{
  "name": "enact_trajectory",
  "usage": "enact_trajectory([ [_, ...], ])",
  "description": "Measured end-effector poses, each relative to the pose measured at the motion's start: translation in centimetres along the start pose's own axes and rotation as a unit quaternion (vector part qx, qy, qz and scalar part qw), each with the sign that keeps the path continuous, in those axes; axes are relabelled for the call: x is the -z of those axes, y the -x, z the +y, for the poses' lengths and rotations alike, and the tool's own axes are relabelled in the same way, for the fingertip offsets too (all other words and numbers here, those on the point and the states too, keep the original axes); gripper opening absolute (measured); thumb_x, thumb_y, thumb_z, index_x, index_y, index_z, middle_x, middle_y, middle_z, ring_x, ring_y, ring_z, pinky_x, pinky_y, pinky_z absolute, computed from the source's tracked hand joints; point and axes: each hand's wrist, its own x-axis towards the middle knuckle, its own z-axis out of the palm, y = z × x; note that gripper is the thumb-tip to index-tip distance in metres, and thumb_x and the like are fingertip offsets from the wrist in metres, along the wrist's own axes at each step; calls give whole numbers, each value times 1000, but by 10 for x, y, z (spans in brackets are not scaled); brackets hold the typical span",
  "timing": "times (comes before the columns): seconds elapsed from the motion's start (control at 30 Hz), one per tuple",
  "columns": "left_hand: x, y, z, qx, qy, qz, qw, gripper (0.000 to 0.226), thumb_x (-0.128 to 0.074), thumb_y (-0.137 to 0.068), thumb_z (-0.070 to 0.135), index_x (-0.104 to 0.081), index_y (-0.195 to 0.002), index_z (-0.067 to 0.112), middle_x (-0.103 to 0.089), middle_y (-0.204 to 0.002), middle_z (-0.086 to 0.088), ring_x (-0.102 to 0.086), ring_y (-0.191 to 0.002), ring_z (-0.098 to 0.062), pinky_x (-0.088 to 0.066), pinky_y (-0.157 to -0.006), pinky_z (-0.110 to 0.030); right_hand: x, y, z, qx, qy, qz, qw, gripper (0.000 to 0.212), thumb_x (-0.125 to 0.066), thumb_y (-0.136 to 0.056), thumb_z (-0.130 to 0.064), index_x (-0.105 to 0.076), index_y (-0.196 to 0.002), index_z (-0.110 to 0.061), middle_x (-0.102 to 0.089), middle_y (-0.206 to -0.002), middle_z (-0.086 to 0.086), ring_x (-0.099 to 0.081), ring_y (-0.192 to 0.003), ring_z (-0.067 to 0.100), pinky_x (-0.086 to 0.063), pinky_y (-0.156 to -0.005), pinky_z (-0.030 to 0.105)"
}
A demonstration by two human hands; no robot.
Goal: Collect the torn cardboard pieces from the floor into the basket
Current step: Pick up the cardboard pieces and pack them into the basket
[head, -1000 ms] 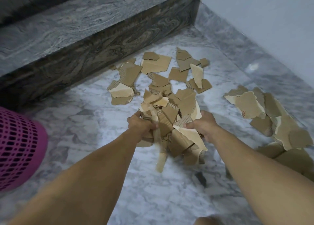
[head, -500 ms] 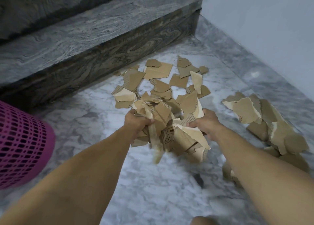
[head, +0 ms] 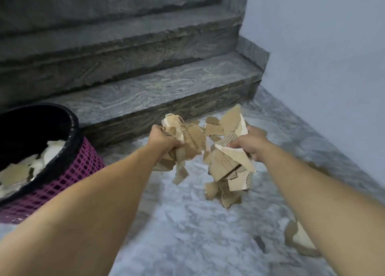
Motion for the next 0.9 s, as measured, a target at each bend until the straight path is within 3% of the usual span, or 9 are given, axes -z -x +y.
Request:
enact_trajectory([
  [0.1, 51, 6, 15, 8, 12, 13, 1000, 83, -94, -55, 18, -45, -121, 7, -60, -111, -8, -61, -94, -22, -54, -76, -34, -25, 23, -48, 33, 14, -2, 999, 40, -87, -56, -2, -69, -91, -12, -75, -88, 9, -72, -81, 30, -60, -78, 52],
  [0.23, 123, 19, 33, 24, 35, 25, 999, 68, -91, -62, 14, -45, -113, 7, -59, -91, -7, -60, -72, -19, -47, -47, -29, -62, 52, -105, 72, 13, -20, 997, 39, -82, -64, 7, -65, -95, -9, -73, -95, 10, -70, -87, 28, -58, -73, 37],
  [0.3, 164, 22, 41, 14, 32, 46, 998, 76, -94, -56, 17, -50, -115, 3, -64, -98, -10, -65, -75, -22, -54, -51, -31, -83, 64, -134, 87, 12, -31, 996, 41, -82, -63, 8, -66, -98, -6, -73, -98, 11, -70, -86, 27, -57, -67, 33],
  [0.4, 225, 29, 46, -12, 27, 87, 996, 82, -95, -50, 20, -52, -119, 5, -66, -105, -11, -68, -86, -26, -60, -71, -39, -120, 89, -176, 111, 36, -61, 991, 41, -82, -66, 5, -65, -101, -7, -73, -93, 11, -71, -78, 25, -56, -55, 28],
  [0.5, 282, 41, 49, -15, 36, 124, 992, 72, -92, -60, 18, -51, -118, 6, -63, -105, -9, -66, -87, -26, -57, -68, -36, -159, 113, -214, 145, 45, -77, 985, 34, -81, -70, 1, -66, -98, -9, -70, -81, 5, -66, -66, 18, -45, -37, 17],
  [0.57, 318, 46, 44, -12, 41, 143, 989, 63, -89, -65, 19, -51, -113, 7, -64, -96, -9, -65, -78, -24, -53, -57, -33, -189, 125, -236, 165, 53, -91, 981, 38, -84, -65, -2, -68, -99, -8, -72, -82, 5, -69, -68, 17, -53, -45, 21],
  [0.67, 362, 51, 30, -6, 47, 179, 983, 46, -84, -73, 20, -51, -103, 9, -59, -85, -6, -59, -69, -20, -45, -50, -31, -237, 138, -258, 182, 54, -122, 974, 49, -87, -57, -1, -69, -103, -5, -76, -86, 9, -75, -74, 23, -62, -70, 39],
  [0.73, 388, 54, 15, 6, 44, 195, 980, 45, -85, -71, 20, -51, -99, 8, -59, -86, -7, -60, -72, -21, -50, -57, -33, -271, 150, -267, 194, 50, -139, 970, 44, -85, -61, 3, -69, -102, -4, -76, -87, 10, -75, -74, 23, -62, -72, 37],
  [0.9, 428, 47, -38, 25, 69, 229, 971, 75, -91, -59, 21, -52, -120, 4, -63, -111, -12, -64, -95, -31, -55, -87, -45, -351, 165, -268, 208, 45, -164, 963, 46, -81, -64, 9, -66, -106, -1, -73, -97, 14, -72, -84, 28, -61, -77, 44],
])
